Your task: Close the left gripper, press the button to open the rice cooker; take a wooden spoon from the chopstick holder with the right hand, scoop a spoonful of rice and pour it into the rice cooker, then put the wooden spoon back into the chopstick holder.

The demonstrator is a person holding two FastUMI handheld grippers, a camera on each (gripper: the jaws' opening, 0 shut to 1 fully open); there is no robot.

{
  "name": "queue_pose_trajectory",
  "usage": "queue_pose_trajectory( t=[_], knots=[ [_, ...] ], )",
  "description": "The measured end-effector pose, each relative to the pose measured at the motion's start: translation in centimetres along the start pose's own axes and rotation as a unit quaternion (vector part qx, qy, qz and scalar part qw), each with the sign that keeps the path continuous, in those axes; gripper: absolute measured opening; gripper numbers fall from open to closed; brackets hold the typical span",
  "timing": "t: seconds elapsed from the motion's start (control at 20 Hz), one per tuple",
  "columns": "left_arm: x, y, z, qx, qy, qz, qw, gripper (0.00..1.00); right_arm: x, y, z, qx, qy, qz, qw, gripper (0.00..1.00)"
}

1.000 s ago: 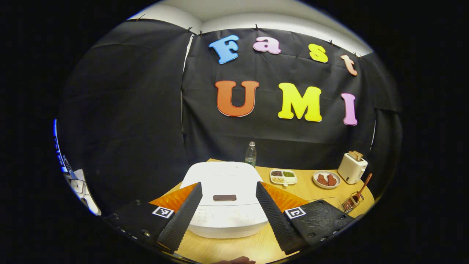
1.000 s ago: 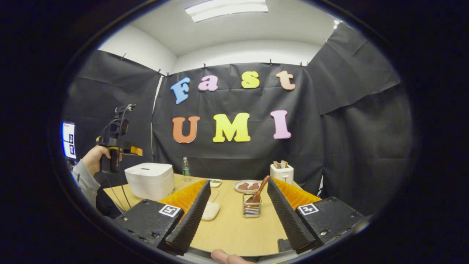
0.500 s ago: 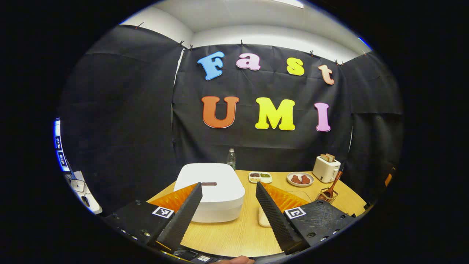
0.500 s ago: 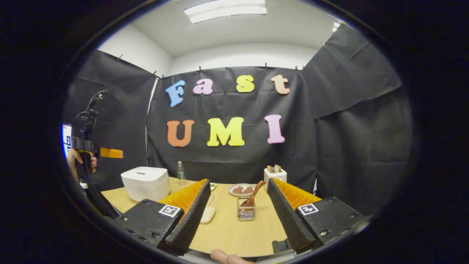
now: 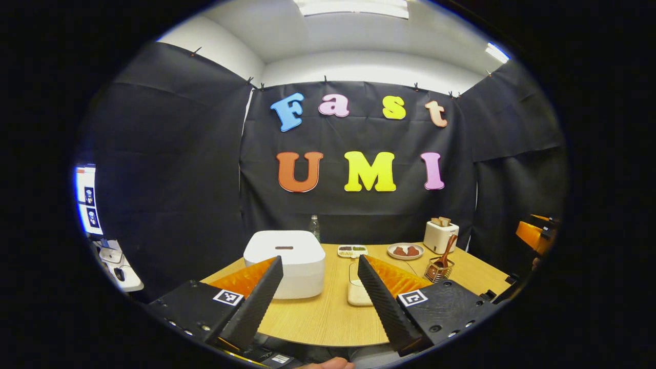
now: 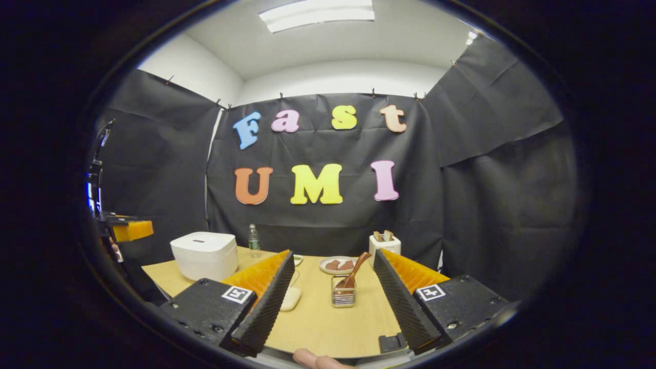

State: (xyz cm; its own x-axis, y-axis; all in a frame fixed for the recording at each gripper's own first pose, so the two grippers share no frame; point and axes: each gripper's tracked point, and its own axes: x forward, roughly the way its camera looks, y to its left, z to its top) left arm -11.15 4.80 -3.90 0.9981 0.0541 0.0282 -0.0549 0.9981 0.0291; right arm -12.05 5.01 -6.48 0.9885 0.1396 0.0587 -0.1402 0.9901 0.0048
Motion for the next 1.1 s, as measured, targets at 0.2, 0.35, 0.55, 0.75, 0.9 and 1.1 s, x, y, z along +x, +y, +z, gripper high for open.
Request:
queue_pose_trajectory(
  t=[0.2,0.35,0.55,0.75,0.9,1.1],
  knots=[
    [-0.9,-2.6,0.5,-0.012,-0.012,-0.027,0.999,0.94,-0.6,-0.3,0.7,-0.004,-0.014,0.002,1.000,0.92],
    [-0.9,-3.9,0.1,-0.010,-0.006,-0.046,0.999,0.94,-0.8,-0.6,0.8,-0.003,-0.019,-0.007,1.000,0.93],
    [-0.8,-4.8,0.0,0.008,-0.004,-0.057,0.998,0.94,-0.9,-1.2,1.4,0.012,-0.031,-0.014,0.999,1.00],
    [-1.1,-5.0,0.5,0.017,-0.010,-0.057,0.998,0.94,-1.1,-1.2,1.3,0.009,-0.030,-0.011,0.999,1.00],
    [-1.5,-5.4,1.0,0.015,-0.020,-0.062,0.998,0.94,-1.2,-1.3,1.4,0.007,-0.032,-0.013,0.999,1.00],
    [-1.5,-5.5,0.9,0.019,-0.021,-0.065,0.997,0.94,-1.6,-1.3,1.8,0.005,-0.037,-0.013,0.999,1.00]
  ],
)
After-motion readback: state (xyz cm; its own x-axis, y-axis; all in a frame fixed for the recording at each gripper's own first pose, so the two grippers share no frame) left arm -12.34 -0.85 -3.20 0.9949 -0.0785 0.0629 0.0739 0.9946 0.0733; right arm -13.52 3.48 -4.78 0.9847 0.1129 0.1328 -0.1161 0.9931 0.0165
